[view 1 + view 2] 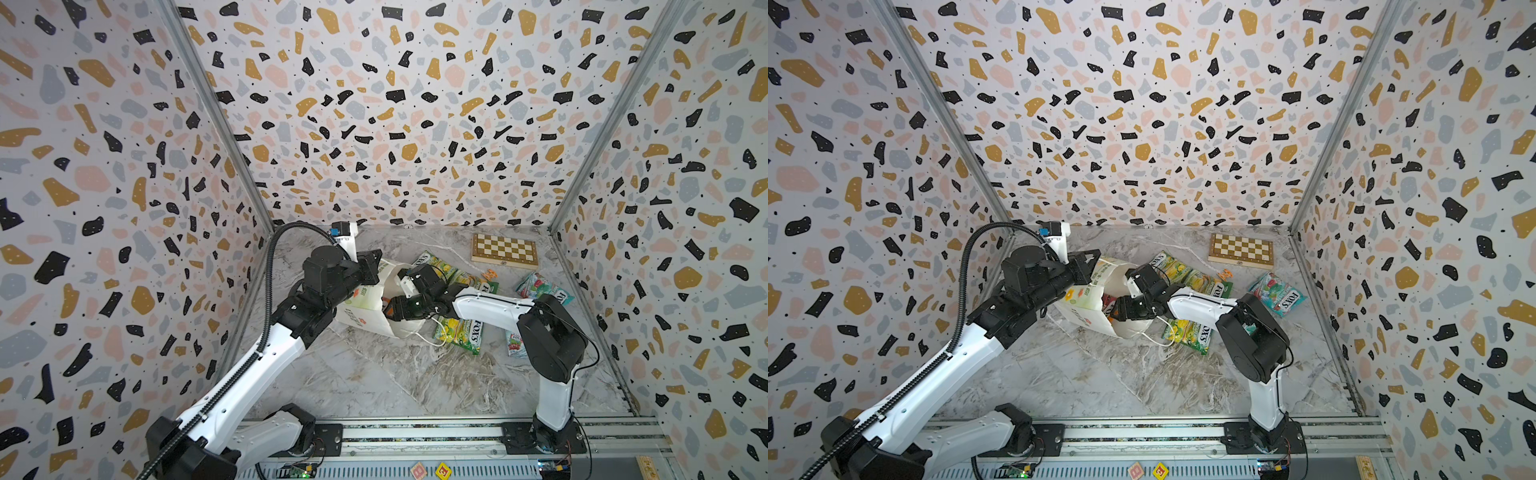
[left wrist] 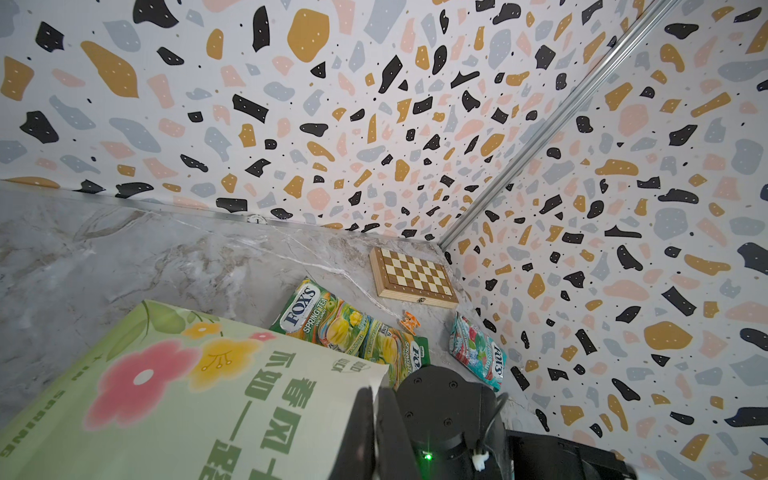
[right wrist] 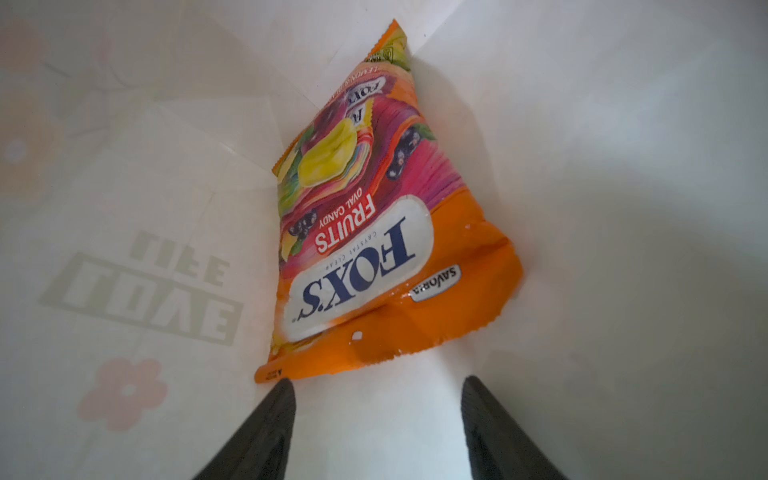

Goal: Take the snacks out of the paper bag
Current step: 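Close the right gripper on the orange Fruits packet inside the bag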

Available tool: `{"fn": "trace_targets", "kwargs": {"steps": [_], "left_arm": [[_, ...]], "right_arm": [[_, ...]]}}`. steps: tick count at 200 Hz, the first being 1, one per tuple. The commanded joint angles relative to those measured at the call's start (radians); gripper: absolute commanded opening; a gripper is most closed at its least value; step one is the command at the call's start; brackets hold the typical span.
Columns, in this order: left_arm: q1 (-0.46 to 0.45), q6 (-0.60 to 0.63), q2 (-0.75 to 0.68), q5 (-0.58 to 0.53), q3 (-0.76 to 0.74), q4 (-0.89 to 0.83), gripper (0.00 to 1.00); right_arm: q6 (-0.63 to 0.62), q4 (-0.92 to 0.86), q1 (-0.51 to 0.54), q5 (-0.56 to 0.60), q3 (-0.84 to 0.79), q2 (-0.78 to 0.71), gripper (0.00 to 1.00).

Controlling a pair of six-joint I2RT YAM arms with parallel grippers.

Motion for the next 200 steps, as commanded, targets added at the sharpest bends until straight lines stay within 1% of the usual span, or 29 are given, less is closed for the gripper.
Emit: {"fn": "trace_targets", "kwargs": {"steps": [1,47,82,116,152,165,186,200], "left_arm": [[-0.009,-0.007,0.005,0.013,0.046,0.075,0.00],[-0.017,-0.007,0.030,0.016,0.073,0.081,0.00],[-0.027,-0.016,0.064,0.035,0.104,0.097,0.00],[-0.040,-0.017,0.088,0.044,0.135,0.098,0.00],[-0.049,-0.026,0.101,0.064,0.149,0.104,0.00],[-0.051,-0.033,0.103,0.071,0.150,0.107,0.00],[-0.055,-0.040,0.103,0.080,0.152,0.113,0.00],[-0.056,-0.042,0.102,0.084,0.154,0.113,0.00]], "right_arm": [[0.106,0.056,0.003,-0.007,0.000,0.024,0.64],[0.144,0.041,0.014,0.077,0.016,0.055,0.63],[0.191,0.084,0.016,0.093,0.011,0.076,0.64],[0.247,0.173,0.016,0.089,-0.012,0.076,0.64],[0.312,0.307,0.019,0.077,-0.059,0.069,0.64],[0.335,0.354,0.018,0.067,-0.078,0.069,0.62],[0.364,0.425,0.017,0.053,-0.104,0.071,0.55],[0.374,0.462,0.017,0.045,-0.114,0.074,0.47]]}}
